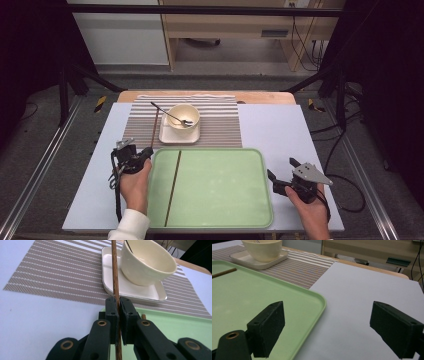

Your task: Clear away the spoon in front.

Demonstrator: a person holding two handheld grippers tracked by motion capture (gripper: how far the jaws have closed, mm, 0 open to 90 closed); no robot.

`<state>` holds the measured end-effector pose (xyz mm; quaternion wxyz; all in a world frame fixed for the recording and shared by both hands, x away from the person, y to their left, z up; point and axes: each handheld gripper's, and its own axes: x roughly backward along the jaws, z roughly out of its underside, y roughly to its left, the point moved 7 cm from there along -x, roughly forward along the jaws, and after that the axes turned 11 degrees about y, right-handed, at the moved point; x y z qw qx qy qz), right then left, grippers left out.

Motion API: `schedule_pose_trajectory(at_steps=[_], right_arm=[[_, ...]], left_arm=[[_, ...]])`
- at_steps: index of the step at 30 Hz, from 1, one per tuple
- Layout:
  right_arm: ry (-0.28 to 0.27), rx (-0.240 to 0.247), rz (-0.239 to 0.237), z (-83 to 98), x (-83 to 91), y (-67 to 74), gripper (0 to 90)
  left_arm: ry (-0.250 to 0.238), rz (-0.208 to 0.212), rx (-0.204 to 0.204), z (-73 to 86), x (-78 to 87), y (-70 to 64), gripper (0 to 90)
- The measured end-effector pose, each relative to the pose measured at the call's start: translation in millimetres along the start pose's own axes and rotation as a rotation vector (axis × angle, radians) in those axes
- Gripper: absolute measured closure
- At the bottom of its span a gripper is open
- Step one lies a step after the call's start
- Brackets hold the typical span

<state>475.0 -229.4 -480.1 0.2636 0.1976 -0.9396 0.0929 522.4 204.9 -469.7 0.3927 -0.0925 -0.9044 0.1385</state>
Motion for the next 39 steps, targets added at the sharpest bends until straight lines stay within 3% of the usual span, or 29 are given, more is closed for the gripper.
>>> schedule_pose_trajectory(at_steps=[9,13,19,26,33,39], right_arm=[[-0.003,-0.008,-0.001,-0.3,0.8,-0.7,12.6],[-0.002,-0.009,-0.003,-0.1,0.7,-0.6,12.6],[-0.003,-0.012,0.004,0.3,1.4,-2.1,12.6],[-0.002,-0.011,0.005,0.6,1.5,-1.8,12.5],[-0.003,-0.012,0.004,0.4,1.7,-2.0,12.5],[-0.003,-0.014,0.004,0.4,2.0,-1.8,12.5]], left_arm=[[-0.045,0.045,0.022,37.0,31.1,-11.3,85.4],[-0.045,0.059,0.029,49.9,37.0,-15.2,85.4],[-0.045,0.058,0.012,60.3,45.9,-20.6,85.4],[-0.048,0.077,0.028,71.4,52.7,-23.0,85.4],[-0.037,0.085,0.024,84.3,53.0,-26.2,85.3],[-0.033,0.082,0.008,86.1,52.5,-27.9,85.4]])
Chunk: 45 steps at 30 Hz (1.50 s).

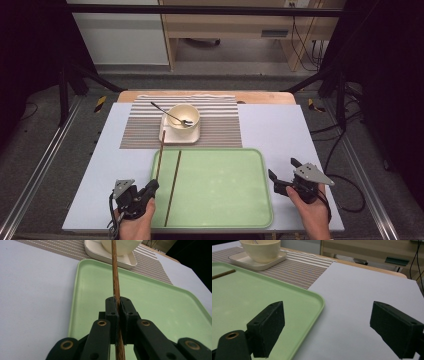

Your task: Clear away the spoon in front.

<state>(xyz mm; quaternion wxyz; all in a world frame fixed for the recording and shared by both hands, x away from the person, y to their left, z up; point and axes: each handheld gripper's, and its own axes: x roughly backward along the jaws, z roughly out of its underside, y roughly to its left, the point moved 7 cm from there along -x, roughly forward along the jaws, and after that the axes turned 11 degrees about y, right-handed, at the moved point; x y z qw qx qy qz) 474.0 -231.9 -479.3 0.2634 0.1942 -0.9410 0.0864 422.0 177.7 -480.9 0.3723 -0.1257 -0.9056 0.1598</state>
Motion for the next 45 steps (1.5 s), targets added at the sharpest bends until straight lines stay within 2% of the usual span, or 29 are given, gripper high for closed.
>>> schedule_pose_trajectory(at_steps=[17,26,45], right_arm=[[0.004,0.0,-0.006,0.2,-0.6,1.5,12.4],[0.003,0.001,-0.004,0.2,-0.6,1.2,12.3],[0.004,-0.002,-0.009,0.2,-0.6,2.6,12.2]], left_arm=[[-0.002,0.01,0.016,8.3,6.4,-1.2,85.4],[0.015,0.015,0.018,16.9,1.8,-5.2,85.4],[0.057,0.011,0.03,36.0,-8.1,-3.0,85.3]])
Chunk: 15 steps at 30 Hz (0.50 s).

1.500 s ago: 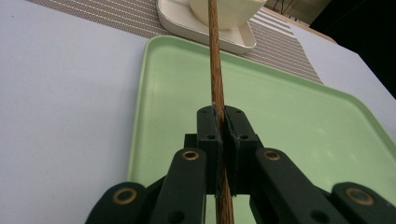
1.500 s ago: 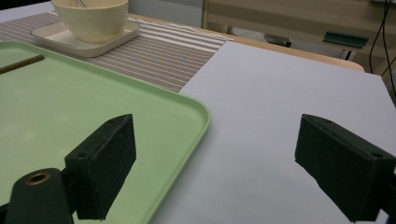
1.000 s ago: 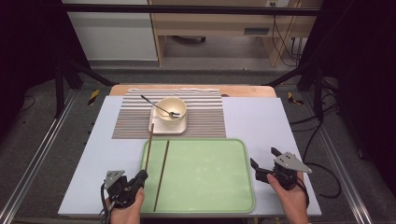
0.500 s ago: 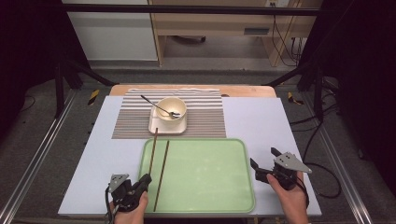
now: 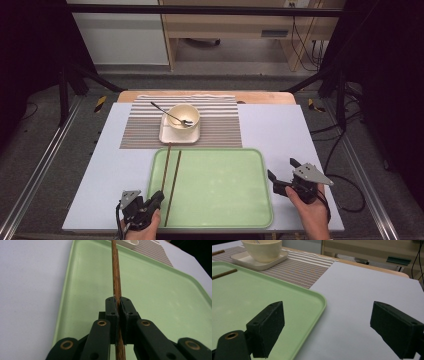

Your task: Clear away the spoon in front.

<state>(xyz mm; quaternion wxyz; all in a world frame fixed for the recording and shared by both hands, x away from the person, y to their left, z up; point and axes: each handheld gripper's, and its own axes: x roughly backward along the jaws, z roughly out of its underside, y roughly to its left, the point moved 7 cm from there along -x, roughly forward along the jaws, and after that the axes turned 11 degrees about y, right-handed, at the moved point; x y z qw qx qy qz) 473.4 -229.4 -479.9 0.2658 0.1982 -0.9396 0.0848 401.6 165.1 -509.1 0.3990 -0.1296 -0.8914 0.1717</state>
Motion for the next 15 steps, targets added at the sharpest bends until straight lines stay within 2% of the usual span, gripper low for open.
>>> schedule_pose_trajectory(at_steps=[15], right_arm=[[0.001,0.003,-0.001,-0.1,-0.5,0.2,12.1]], left_arm=[[0.027,-0.004,-0.006,9.9,-6.9,-0.5,85.3]])
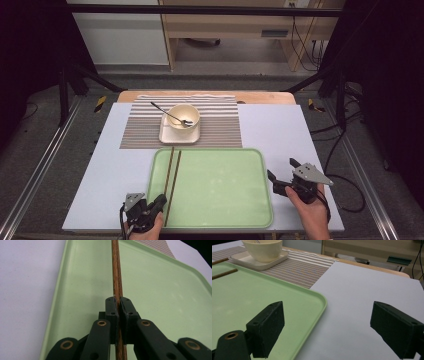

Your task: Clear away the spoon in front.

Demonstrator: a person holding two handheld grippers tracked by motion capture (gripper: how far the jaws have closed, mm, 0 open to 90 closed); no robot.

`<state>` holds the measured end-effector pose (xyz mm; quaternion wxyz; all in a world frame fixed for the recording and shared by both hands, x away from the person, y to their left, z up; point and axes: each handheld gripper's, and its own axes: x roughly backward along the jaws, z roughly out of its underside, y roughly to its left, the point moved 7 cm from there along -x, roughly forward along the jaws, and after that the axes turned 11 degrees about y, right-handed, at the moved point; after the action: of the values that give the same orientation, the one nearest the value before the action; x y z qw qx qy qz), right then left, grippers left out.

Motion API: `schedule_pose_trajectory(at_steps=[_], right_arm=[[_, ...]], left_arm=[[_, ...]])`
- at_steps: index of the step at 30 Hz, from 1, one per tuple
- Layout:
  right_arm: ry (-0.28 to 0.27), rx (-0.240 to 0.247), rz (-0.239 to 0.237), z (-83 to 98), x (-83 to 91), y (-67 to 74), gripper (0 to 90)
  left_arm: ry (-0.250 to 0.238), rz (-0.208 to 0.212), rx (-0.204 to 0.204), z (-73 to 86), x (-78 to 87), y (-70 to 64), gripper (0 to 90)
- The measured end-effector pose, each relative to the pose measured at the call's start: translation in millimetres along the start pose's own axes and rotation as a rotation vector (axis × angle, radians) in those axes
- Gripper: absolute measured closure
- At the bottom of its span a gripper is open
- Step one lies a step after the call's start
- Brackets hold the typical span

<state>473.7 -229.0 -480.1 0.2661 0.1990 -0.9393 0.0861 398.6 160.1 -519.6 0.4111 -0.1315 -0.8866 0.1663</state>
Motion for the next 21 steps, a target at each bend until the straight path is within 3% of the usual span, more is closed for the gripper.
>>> schedule_pose_trajectory(at_steps=[21], right_arm=[[0.0,0.005,-0.006,-0.3,-0.5,1.8,12.0]], left_arm=[[0.011,-0.003,-0.005,4.5,-3.4,0.0,85.2]])
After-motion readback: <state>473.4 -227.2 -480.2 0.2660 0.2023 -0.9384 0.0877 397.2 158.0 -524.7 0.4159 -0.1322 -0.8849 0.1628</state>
